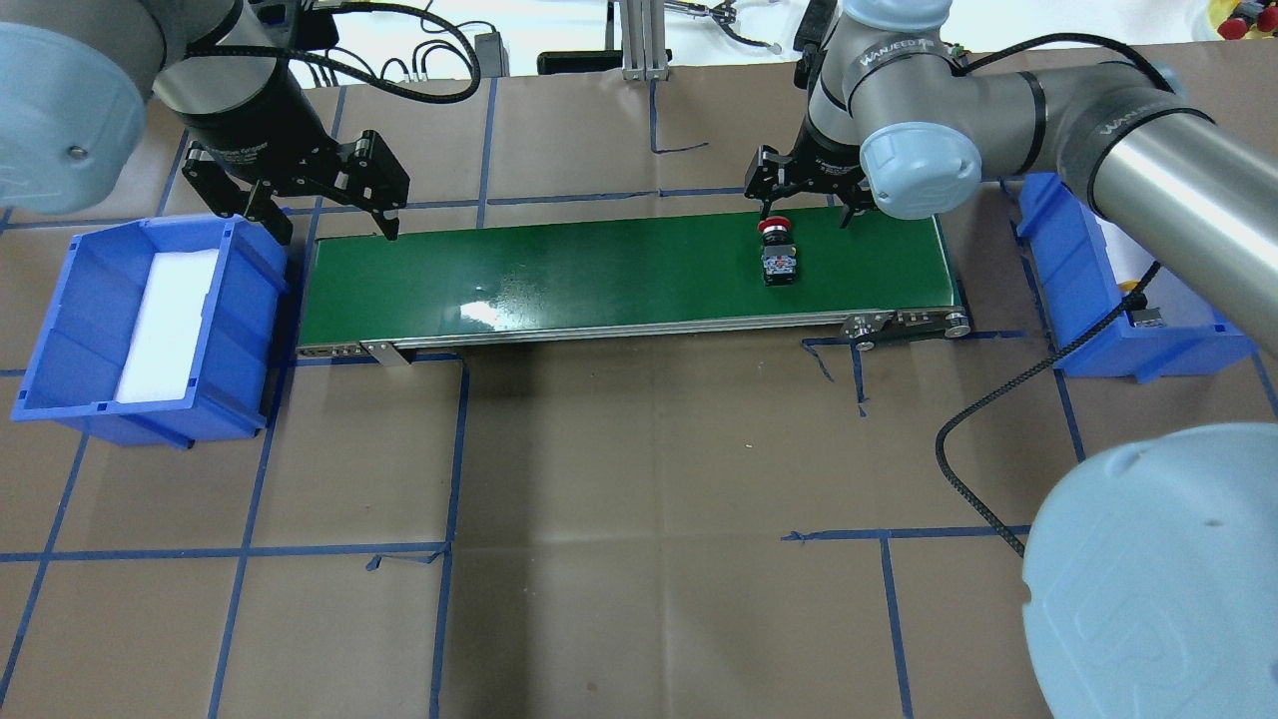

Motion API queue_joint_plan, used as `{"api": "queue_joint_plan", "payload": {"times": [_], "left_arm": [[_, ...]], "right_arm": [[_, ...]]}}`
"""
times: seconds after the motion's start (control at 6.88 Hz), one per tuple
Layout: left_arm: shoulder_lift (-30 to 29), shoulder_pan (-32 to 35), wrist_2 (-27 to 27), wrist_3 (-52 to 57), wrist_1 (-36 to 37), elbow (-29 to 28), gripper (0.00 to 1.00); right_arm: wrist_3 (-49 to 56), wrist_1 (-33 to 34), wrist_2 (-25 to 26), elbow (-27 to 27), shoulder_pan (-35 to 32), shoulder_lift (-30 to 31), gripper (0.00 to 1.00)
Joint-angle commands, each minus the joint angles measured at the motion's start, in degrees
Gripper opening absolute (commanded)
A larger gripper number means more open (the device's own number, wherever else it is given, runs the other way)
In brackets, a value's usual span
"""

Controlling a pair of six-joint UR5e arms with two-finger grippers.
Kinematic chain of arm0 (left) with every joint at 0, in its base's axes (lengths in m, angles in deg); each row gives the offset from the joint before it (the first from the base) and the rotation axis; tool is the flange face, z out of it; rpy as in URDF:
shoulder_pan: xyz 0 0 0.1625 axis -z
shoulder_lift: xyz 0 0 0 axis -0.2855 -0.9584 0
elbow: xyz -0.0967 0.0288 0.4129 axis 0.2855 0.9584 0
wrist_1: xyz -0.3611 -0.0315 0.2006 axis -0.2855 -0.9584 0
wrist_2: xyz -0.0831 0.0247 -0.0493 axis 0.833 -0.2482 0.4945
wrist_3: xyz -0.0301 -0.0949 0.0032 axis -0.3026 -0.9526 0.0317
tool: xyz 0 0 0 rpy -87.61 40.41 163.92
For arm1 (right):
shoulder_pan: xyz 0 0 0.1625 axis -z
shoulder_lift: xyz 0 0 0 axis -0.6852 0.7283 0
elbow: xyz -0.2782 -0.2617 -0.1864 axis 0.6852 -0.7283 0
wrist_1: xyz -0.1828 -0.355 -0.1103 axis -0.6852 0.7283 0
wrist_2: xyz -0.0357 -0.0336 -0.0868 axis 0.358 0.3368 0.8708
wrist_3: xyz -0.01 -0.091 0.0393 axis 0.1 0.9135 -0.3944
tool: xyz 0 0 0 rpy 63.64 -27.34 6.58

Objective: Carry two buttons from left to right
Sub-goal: 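Lower the right gripper and grasp the red button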

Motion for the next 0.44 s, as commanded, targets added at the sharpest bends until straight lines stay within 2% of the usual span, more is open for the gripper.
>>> {"api": "queue_joint_plan", "payload": {"times": [0.0, 0.29], "left_arm": [[0.1, 0.0, 0.0, 0.0, -0.1, 0.0, 1.00], [0.1, 0.0, 0.0, 0.0, 0.0, 0.0, 1.00]], "right_arm": [[-0.1, 0.3, -1.8, 0.3, -0.3, -0.8, 0.99], [0.4, 0.8, -1.7, 2.5, -0.6, -1.3, 0.99]]}}
